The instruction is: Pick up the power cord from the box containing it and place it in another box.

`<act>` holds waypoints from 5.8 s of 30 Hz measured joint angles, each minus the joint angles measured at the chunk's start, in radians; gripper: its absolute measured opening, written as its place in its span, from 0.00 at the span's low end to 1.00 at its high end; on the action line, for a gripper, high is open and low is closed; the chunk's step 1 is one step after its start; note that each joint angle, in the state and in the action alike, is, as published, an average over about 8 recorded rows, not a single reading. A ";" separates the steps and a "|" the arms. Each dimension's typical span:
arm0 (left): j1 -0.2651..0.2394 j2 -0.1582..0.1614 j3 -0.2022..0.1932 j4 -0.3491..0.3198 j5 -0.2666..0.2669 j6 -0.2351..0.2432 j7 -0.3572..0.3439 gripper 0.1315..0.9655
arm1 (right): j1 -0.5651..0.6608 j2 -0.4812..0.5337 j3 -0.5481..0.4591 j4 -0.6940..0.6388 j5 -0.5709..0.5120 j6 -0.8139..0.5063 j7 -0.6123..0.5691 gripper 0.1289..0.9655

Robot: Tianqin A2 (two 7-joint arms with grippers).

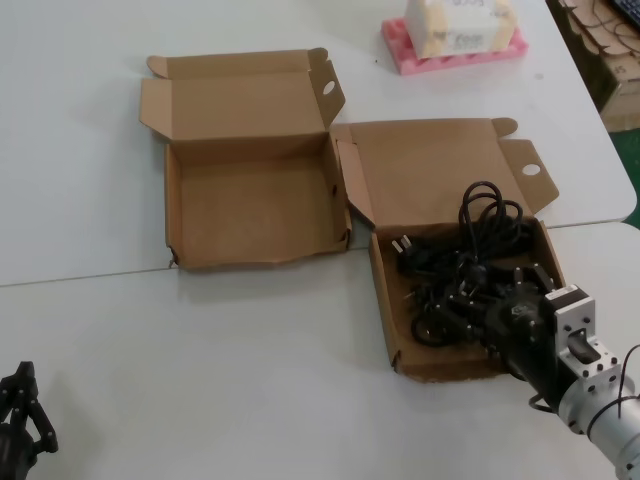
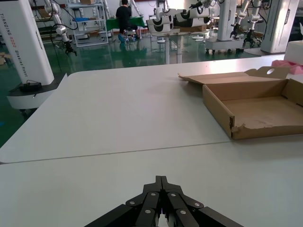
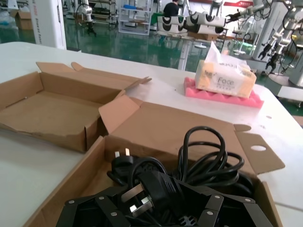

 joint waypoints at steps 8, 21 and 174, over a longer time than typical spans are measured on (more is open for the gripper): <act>0.000 0.000 0.000 0.000 0.000 0.000 0.000 0.04 | -0.031 -0.020 0.051 0.068 -0.042 -0.035 0.000 0.13; 0.000 0.000 0.000 0.000 0.000 0.000 0.000 0.04 | -0.038 -0.126 0.147 0.253 -0.112 -0.101 0.000 0.12; 0.000 0.000 0.000 0.000 0.000 0.000 0.000 1.00 | -0.149 -0.165 0.024 0.131 0.462 0.181 0.000 1.00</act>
